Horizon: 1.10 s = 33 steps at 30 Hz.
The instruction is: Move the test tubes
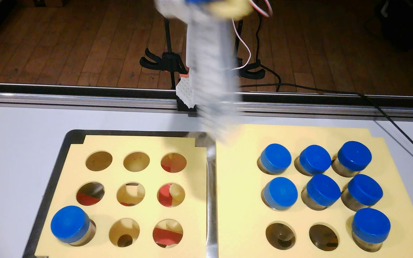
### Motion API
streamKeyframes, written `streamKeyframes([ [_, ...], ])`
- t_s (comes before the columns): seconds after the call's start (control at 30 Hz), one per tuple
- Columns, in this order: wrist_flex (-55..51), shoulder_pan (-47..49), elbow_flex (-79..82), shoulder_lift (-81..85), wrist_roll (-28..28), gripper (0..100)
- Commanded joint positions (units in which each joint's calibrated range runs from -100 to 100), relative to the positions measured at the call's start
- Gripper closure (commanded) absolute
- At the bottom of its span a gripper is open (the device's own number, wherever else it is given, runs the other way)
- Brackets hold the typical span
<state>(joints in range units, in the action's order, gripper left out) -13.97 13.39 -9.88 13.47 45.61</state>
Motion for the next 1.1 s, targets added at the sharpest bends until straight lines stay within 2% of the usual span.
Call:
streamKeyframes([
  [0.0,6.4,7.32,4.3,-4.49,-3.71,93],
  [0.23,6.4,14.21,5.21,-11.69,-3.92,93],
  [0.63,6.4,16.58,4.94,-18.47,-4.55,93],
  [0.83,6.3,17.1,1.67,-24.2,-0.79,93],
  [1.07,-6.15,21.69,1.67,-29.32,-0.99,92],
])
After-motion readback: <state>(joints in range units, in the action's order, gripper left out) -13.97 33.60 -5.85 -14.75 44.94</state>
